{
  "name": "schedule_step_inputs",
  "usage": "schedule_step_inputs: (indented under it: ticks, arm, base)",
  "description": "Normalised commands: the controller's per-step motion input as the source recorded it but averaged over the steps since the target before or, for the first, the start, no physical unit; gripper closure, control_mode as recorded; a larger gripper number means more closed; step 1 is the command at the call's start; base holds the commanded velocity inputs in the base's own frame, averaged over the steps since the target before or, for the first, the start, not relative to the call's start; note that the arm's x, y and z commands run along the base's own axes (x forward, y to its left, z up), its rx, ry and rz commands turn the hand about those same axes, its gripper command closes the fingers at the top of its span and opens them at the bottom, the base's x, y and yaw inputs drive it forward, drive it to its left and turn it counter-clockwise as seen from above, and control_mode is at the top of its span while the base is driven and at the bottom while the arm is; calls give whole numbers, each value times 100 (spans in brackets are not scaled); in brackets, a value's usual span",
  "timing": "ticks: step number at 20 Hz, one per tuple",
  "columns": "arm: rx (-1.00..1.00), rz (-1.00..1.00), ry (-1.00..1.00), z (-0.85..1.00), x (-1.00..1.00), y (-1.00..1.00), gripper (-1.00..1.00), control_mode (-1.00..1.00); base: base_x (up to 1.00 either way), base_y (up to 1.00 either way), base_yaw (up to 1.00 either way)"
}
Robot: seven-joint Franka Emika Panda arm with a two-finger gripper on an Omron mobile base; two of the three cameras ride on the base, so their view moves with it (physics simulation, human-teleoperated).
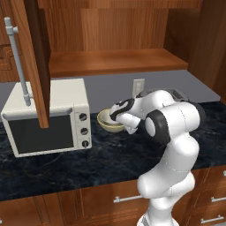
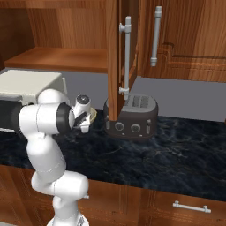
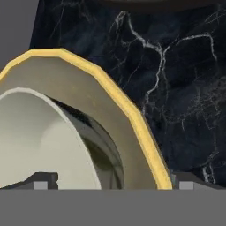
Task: Pick up the bowls on the counter and stack them on top of one another in the open cabinet. Place the smaller bowl on top of the larger bowl.
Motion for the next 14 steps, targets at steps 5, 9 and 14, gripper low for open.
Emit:
schedule_step_inputs:
  ticks: [5,9,14]
  arm:
    - [-5,0,7,-51,30,4,-100,-100]
    - [-3,0,1,-37,9,6,100,-100]
    - [0,0,0,2,0,0,100,-100]
  base:
    - [0,0,0]
    - [0,0,0]
    - [0,0,0]
